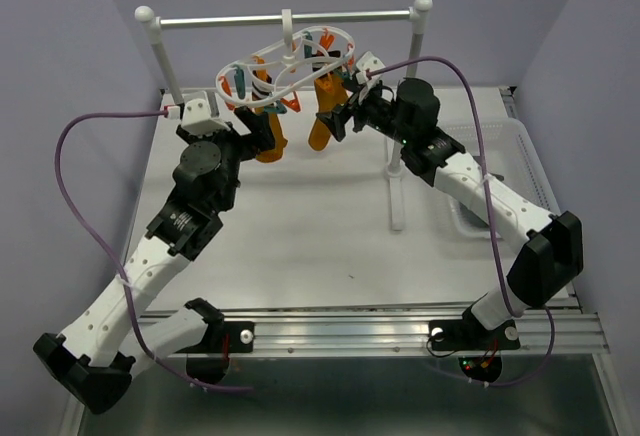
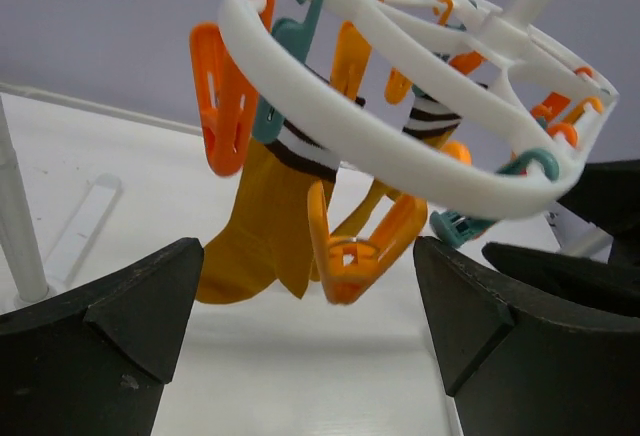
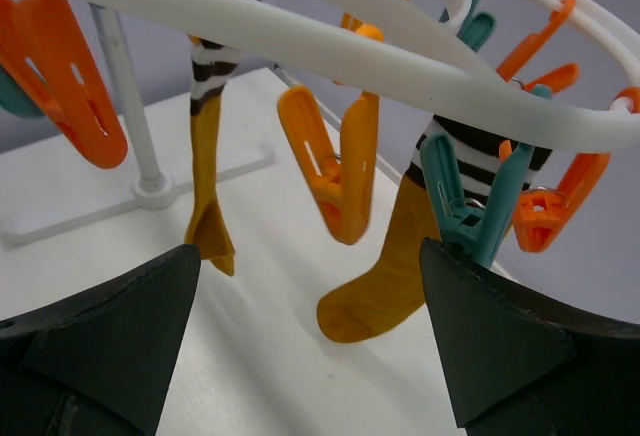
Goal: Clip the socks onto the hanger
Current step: Open the clamp at the hanger.
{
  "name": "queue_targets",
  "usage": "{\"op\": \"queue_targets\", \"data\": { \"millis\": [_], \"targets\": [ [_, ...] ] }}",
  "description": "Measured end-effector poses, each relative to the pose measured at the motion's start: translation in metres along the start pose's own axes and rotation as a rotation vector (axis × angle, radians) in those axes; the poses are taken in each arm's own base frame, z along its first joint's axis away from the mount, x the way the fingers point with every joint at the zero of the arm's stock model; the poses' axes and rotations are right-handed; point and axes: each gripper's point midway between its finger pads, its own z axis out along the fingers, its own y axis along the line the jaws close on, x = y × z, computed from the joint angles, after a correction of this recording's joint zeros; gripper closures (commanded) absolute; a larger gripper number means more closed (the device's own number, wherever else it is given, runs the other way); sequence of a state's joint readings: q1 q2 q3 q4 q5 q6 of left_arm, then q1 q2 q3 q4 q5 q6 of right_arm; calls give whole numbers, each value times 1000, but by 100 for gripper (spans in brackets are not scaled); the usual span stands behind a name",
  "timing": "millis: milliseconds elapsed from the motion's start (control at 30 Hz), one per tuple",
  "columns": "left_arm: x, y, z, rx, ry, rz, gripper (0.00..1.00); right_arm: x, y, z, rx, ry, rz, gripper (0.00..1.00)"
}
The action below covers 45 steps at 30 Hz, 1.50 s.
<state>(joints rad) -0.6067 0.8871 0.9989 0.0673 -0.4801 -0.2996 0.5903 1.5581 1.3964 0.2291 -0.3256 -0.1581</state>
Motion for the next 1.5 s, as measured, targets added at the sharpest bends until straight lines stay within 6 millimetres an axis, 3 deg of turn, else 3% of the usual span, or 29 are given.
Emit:
{"op": "queue_targets", "data": {
  "millis": [167,300,467,633,800,933,1200,1333,1500],
  "targets": [
    [-29,7,20,-113,-57,-24,1,17,-6,-7,8,102,-99,0],
    [-52,35,32,-211,-112,-56,1,25,-11,-16,19,157,-187,0],
    [-67,74,43,-314,-154,-77,1,14,-20,-22,34,169,-308,1],
    [-64,82,49,-331,-143,-74,1,-5,-25,-24,25,163,-401,2],
    [-71,91,53,-351,-154,-68,1,-6,-10,-38,-87,194,-509,0],
    [-74,91,64,-347,-148,-58,1,-13,9,-64,-190,204,-584,0],
    [-57,88,77,-313,-92,-40,1,-19,24,-116,-270,254,-729,1],
    [-57,86,78,-301,-87,-40,1,-25,20,-120,-267,262,-792,3],
    [-57,85,78,-298,-88,-41,1,-51,2,-96,-231,244,-874,11]
  ]
}}
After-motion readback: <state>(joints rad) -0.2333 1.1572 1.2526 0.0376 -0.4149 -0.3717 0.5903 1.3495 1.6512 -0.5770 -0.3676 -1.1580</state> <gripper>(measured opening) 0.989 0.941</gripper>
